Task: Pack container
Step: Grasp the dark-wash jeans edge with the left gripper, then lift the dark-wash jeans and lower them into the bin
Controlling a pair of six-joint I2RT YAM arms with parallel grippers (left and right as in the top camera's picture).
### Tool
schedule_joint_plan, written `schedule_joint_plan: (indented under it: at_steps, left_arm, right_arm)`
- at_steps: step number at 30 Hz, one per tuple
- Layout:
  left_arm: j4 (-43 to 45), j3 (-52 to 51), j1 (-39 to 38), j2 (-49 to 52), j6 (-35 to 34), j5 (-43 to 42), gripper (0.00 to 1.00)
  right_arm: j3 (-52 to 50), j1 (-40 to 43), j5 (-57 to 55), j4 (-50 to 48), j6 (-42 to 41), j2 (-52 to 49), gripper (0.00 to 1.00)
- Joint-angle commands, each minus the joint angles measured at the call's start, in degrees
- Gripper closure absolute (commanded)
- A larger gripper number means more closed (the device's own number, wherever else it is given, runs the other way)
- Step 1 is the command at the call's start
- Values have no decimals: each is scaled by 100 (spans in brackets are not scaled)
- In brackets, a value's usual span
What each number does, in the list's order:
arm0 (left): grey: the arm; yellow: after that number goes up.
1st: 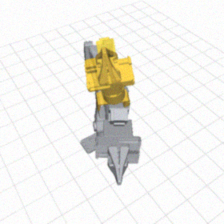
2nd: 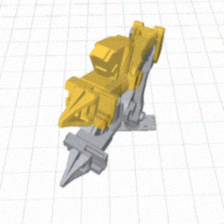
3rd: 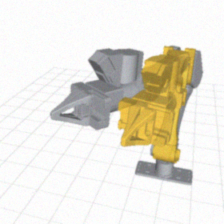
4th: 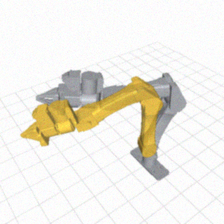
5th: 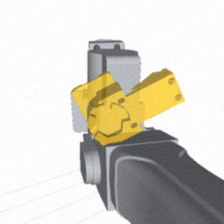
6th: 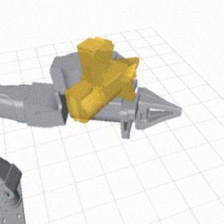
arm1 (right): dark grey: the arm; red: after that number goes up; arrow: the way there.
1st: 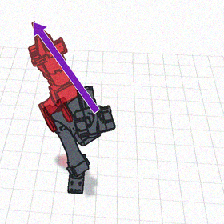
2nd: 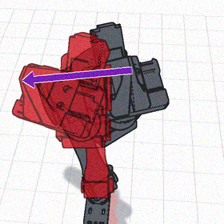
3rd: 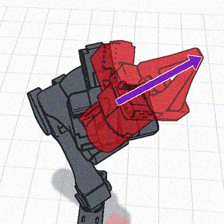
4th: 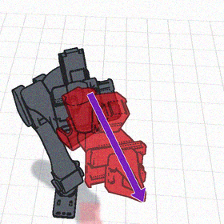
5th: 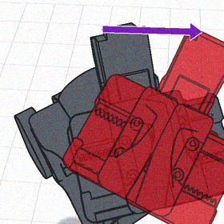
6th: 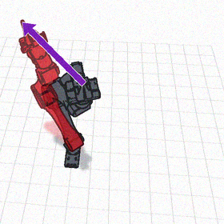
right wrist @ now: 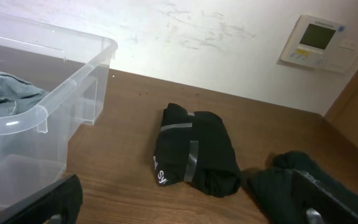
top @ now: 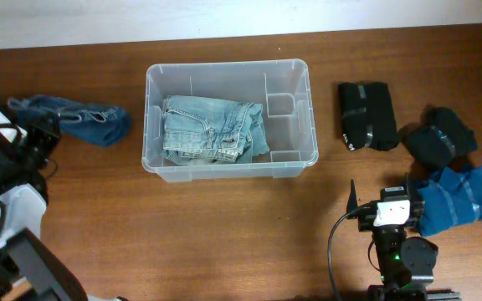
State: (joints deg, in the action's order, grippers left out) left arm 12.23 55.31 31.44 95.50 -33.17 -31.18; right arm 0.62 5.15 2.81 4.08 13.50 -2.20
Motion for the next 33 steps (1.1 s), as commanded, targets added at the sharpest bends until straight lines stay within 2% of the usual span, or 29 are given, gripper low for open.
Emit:
schedule_joint_plan:
  at_steps: [1,5,8,9,11,13,18,22,26,33]
  left_arm:
    - [157,686,-52,-999,348,-378,99]
    - [157,949,-146,-1340,378,-382,99]
    - [160,1204,-323,-1458,1034,-625,99]
    - [160,1294,-420,-1475,1349,-756,99]
    - [149,1532,-785,-1478,2435,-1189,99]
    - [114,1665,-1119,-1484,3108,-1217,99]
    - [192,1880,-2079,-1486,4428,-1209,99]
    - [435,1880,-2573,-1486,4983,-1211,99]
    - [459,1880,-3049,-1486,6118,-1215,100]
    - [-153,1880,-3919,-1486,8826,-1209,100]
  right_arm:
    - [-31,-26,-9,24,-46,35,2]
    - [-31,-26,-9,24,-46,35,2]
    - [-31,-26,-9,24,-46,35,2]
    - [-31,-26,-9,24,-46,35,2]
    - [-31,-26,-9,24,-46,35,2]
    - [-31,-26,-9,24,-46,35,2]
    - [-31,-26,-9,24,-46,35,2]
    - [-31,-26,-9,24,-46,35,2]
    - [-31,-26,-9,24,-46,35,2]
    - [-31,-26,-9,24,-46,35,1]
